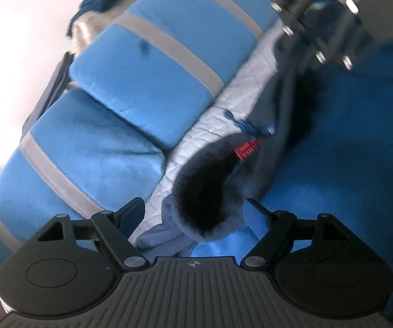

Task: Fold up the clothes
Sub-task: 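Lift the hood up with both tools, then carry the hood with both tools over the hoodie body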

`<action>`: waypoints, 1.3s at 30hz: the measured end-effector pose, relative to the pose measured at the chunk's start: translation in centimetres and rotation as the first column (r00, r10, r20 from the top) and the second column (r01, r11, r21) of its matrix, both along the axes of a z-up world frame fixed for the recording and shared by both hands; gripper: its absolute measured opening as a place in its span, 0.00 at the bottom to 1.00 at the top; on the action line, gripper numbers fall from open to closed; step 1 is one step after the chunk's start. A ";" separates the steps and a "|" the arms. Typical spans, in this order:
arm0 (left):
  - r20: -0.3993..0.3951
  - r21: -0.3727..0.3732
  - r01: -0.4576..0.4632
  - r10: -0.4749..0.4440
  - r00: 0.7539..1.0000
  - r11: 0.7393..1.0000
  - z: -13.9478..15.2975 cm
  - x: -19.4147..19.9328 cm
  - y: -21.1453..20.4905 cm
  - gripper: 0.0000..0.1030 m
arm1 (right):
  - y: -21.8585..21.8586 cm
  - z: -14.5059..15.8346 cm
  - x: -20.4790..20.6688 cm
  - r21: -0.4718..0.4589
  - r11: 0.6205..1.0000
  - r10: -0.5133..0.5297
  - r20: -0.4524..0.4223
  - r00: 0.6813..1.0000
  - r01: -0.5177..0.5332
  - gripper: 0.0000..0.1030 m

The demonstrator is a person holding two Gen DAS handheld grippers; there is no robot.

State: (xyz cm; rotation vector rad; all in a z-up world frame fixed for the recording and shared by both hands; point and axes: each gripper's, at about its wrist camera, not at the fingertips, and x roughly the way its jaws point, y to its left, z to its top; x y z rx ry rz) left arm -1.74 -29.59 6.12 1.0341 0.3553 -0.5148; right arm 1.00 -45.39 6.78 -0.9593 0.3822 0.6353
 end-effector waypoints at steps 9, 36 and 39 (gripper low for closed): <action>0.043 0.135 0.066 -0.073 0.996 0.989 -2.7 0.3 -0.1 0.77 | -0.3 0.4 0.1 0.002 1.000 0.006 -0.006 1.000 -0.006 0.17; 0.060 0.166 0.183 -0.196 0.979 0.969 -2.3 -0.2 -0.3 0.15 | -0.4 -1.3 -1.0 -0.080 0.994 0.076 0.052 0.996 -0.072 0.45; 0.063 0.167 0.187 -0.200 0.978 0.968 -2.2 0.3 -0.5 0.14 | -0.6 -1.6 -0.9 -0.065 0.997 0.054 0.055 0.997 -0.051 0.47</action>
